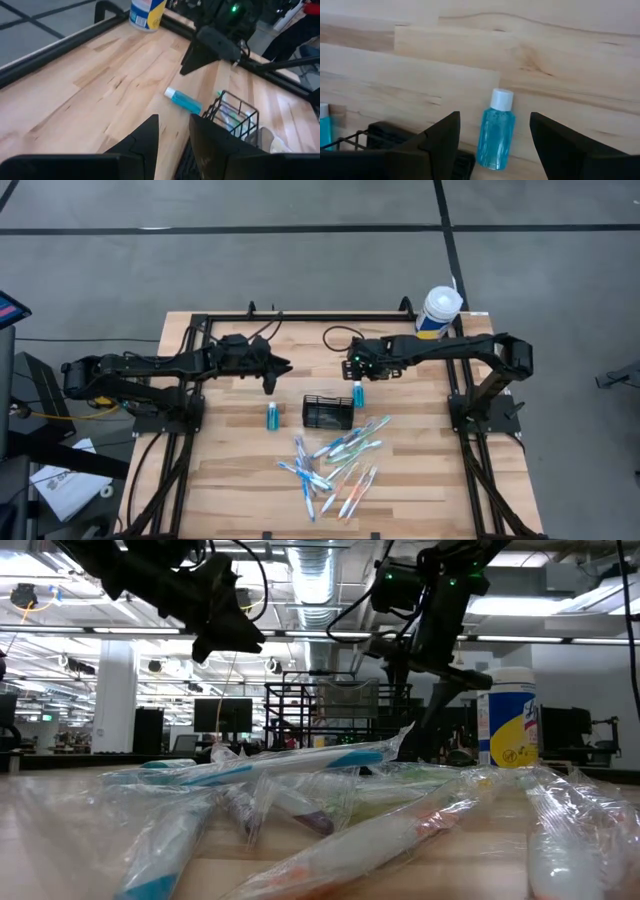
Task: Pick & Place toothbrushing station
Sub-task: Put the blue mouthwash into the black wire organizer
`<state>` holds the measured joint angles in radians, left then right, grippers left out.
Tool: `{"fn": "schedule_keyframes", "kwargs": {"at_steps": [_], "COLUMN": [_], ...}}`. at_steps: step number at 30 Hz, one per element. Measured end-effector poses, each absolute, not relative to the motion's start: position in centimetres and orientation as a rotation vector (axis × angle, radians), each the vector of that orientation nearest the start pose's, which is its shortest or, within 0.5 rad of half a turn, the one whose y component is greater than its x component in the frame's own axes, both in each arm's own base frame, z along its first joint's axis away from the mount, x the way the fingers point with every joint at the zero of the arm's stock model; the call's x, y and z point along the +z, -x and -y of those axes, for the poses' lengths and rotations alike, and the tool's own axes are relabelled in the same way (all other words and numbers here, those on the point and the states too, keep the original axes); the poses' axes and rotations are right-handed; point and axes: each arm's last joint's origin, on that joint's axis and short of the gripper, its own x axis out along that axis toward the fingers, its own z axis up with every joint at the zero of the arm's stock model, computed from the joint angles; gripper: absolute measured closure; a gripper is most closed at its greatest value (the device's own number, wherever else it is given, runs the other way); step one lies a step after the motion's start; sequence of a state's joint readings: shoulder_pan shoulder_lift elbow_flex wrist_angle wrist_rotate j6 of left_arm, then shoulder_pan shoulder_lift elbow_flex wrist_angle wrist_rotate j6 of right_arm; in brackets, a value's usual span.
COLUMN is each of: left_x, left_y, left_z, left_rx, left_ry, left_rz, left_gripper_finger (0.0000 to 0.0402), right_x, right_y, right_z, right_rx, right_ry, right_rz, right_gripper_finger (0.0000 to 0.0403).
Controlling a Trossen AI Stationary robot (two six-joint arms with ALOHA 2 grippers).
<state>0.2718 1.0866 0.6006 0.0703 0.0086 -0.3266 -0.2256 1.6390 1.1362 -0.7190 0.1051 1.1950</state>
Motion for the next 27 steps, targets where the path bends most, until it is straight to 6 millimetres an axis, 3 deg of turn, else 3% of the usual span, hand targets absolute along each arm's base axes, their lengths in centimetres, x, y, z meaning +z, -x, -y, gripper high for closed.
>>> {"fn": "schedule_keyframes", "kwargs": {"at_steps": [4,18,27], "left_x": [23.5,23.3,23.1], "left_y": [-22.1,-21.9,-21.8], "left_z": [-6.1,-6.7,-6.6], "left_rx": [0.326,0.352,0.356], "left_ry": [0.379,0.389,0.392], "left_rz": [-0.376,-0.382,-0.406], "left_gripper_finger": [0.0298,0.0298,0.0298], "right_x": [20.8,16.8,16.7], "right_y": [-30.7,-32.8,-32.6], "right_z": [7.4,8.1,8.5], "right_rx": [-0.992,-0.959,-0.969], "right_ry": [-1.094,-1.066,-1.062], "right_rz": [-0.912,-0.978,-0.982], "right_gripper_finger": [0.0172,0.0172,0.0176]}}
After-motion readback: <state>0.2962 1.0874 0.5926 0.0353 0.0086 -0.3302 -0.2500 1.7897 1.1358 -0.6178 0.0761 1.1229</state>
